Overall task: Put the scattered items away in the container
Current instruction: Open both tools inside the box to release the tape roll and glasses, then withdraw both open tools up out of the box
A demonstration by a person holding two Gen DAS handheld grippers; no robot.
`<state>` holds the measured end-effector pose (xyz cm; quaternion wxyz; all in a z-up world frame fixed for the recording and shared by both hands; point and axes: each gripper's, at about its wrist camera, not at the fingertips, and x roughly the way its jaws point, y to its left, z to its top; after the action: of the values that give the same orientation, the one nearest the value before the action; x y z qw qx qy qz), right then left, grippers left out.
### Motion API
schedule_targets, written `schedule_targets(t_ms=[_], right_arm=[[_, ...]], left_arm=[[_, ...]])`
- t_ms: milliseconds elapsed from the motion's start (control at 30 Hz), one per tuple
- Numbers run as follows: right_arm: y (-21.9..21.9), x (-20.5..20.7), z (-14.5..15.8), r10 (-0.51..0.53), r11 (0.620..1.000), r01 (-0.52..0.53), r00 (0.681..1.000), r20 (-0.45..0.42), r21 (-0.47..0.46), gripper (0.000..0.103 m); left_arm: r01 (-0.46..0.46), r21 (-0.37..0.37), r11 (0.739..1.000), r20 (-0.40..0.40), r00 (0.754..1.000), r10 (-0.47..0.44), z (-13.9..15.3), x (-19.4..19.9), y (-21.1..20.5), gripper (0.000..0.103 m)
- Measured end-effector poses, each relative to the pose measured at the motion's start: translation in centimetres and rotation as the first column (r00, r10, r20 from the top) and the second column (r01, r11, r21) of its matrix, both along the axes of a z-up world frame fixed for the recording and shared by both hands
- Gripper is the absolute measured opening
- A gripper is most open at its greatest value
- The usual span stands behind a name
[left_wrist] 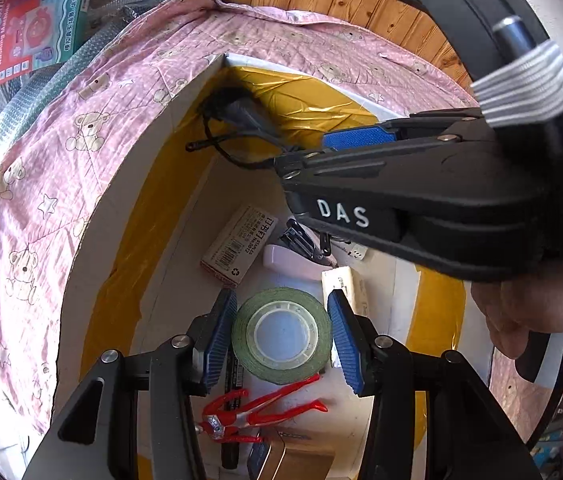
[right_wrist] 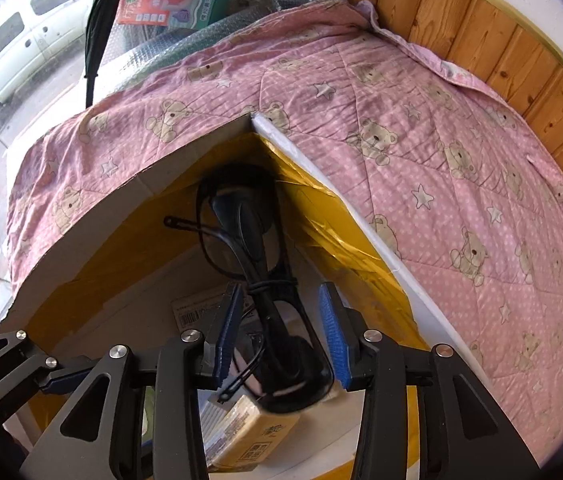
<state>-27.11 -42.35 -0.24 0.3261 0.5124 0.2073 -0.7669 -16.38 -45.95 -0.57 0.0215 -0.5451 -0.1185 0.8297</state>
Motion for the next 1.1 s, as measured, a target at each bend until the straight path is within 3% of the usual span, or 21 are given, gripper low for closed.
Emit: schedule_targets(t_ms=[133, 267, 433, 667, 1100], right_arm=[[2.1, 0.0, 1.6, -0.036, 0.996, 0.038, 0.999, 0.024, -0.082, 0.051], [2.8, 1.3, 3.0, -0.019, 0.994, 0.021, 1.000, 0.023, -0.111, 0.051], [3.5, 4.5, 4.6, 0.034, 0.992, -0.034, 0.999, -0.002, -0.123, 0.054], [5.1, 9.0, 6.1, 0.092, 0.988, -0.096, 0.995, -0.041, -0.118, 0.055], [9.1, 15.0, 9.5, 0.146, 0.985, -0.155, 0.981, -0.126, -0.071, 0.055]], left_arm=[[-0.022, 0.021, 1.000, -0.021, 1.000, 0.022, 0.4, 1.5, -0.7, 0.057], [-0.054, 0.056, 0.997, -0.031, 0.998, 0.056, 1.0, 3.0, -1.7, 0.057], [-0.068, 0.039, 0.997, -0.085, 0.994, 0.072, 3.2, 5.5, -1.9, 0.057], [-0.063, 0.004, 0.998, -0.161, 0.985, 0.063, 6.4, 8.4, -1.1, 0.064], [-0.018, -0.020, 1.000, -0.192, 0.981, 0.014, 9.2, 12.6, 1.0, 0.067]])
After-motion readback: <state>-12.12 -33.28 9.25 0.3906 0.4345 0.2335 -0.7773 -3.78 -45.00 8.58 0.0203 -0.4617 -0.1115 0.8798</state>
